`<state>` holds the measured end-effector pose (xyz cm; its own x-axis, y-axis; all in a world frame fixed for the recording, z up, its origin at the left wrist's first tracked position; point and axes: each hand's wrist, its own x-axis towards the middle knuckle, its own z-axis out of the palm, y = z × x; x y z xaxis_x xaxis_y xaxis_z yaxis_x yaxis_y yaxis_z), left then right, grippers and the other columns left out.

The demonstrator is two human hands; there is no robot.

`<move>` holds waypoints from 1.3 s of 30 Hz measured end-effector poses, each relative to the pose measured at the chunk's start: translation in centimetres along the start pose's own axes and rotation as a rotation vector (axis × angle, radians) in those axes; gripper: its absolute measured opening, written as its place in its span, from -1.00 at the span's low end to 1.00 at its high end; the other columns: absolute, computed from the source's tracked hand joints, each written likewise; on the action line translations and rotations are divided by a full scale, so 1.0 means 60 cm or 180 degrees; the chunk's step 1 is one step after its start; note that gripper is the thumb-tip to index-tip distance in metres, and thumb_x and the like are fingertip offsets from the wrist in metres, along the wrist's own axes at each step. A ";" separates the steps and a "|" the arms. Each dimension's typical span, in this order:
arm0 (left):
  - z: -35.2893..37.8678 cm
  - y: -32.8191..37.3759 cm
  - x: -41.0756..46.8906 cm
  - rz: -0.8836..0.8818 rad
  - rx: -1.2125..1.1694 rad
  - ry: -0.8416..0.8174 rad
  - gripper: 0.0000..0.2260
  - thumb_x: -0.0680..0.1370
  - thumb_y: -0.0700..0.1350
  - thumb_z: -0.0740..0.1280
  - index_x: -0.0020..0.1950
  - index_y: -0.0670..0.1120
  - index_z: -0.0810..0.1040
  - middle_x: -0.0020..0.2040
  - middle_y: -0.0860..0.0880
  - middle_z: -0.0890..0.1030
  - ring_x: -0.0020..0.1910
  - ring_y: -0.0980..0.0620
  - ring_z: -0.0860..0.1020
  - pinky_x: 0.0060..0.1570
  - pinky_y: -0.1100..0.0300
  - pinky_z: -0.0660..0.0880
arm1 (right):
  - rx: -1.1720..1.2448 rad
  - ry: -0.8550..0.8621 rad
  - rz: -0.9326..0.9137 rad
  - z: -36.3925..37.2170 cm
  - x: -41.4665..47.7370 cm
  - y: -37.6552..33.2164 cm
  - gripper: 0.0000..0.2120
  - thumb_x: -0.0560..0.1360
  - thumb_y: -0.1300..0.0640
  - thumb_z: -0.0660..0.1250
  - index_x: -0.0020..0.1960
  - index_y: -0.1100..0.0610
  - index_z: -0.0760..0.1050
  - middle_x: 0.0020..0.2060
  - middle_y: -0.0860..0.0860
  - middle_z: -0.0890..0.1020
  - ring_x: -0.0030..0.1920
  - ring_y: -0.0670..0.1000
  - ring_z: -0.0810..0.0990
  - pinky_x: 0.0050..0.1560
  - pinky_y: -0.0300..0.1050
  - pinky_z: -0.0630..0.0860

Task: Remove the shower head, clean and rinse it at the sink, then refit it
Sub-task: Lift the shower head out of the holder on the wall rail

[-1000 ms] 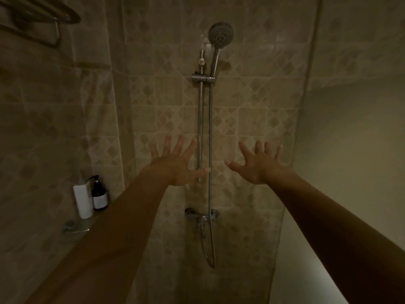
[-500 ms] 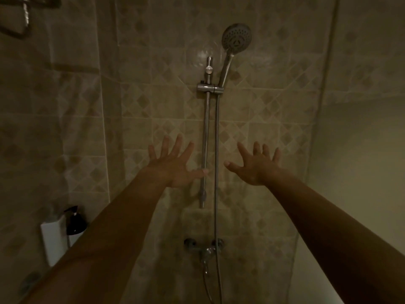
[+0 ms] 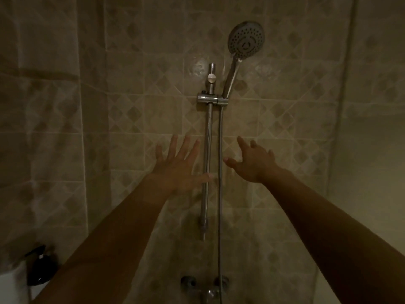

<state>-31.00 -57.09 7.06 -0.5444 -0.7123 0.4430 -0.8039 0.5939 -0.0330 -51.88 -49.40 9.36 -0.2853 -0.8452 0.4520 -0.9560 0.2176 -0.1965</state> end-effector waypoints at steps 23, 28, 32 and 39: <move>-0.050 0.082 0.382 0.0006 0.0455 0.1140 -0.08 0.52 0.45 0.10 0.62 0.03 -0.34 0.65 -0.03 -0.32 0.60 -0.19 -0.37 0.50 -0.42 -0.23 | 0.1985 0.1132 -0.1137 -0.104 0.359 0.030 -0.53 0.68 -0.07 0.25 0.52 0.08 0.33 0.45 0.11 0.49 0.43 0.17 0.49 0.18 -0.13 0.32; -0.025 0.082 0.412 -0.0029 0.0227 0.1194 -0.07 0.51 0.48 0.05 0.62 0.03 -0.34 0.63 0.01 -0.37 0.57 -0.18 -0.44 0.44 -0.38 -0.37 | 0.2300 0.1352 -0.1420 -0.097 0.401 0.010 -0.68 0.67 0.05 0.28 0.32 0.23 0.50 0.09 0.07 0.63 0.08 0.03 0.62 0.08 -0.09 0.53; -0.018 0.098 0.420 0.0012 0.0067 0.1359 -0.06 0.51 0.48 0.06 0.62 0.00 -0.34 0.64 -0.01 -0.36 0.57 -0.15 -0.44 0.46 -0.40 -0.36 | 0.2408 0.1371 -0.1267 -0.097 0.420 0.001 -0.69 0.68 0.09 0.25 0.33 0.26 0.46 0.09 0.08 0.60 0.04 -0.01 0.55 -0.12 -0.33 0.45; -0.040 0.121 0.429 0.0099 -0.0434 0.1506 -0.05 0.52 0.43 0.16 0.63 0.02 -0.30 0.66 0.01 -0.28 0.62 -0.09 -0.33 0.51 -0.37 -0.28 | 0.2460 0.1469 -0.1285 -0.127 0.416 0.006 -0.72 0.70 0.06 0.21 0.34 0.19 0.39 0.05 0.04 0.58 0.04 0.03 0.58 -0.09 -0.19 0.49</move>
<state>-50.25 -70.22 20.36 -0.3737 -0.4641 0.8031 -0.7331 0.6782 0.0508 -59.85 -66.71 27.21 -0.1030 -0.4766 0.8731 -0.7271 -0.5629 -0.3930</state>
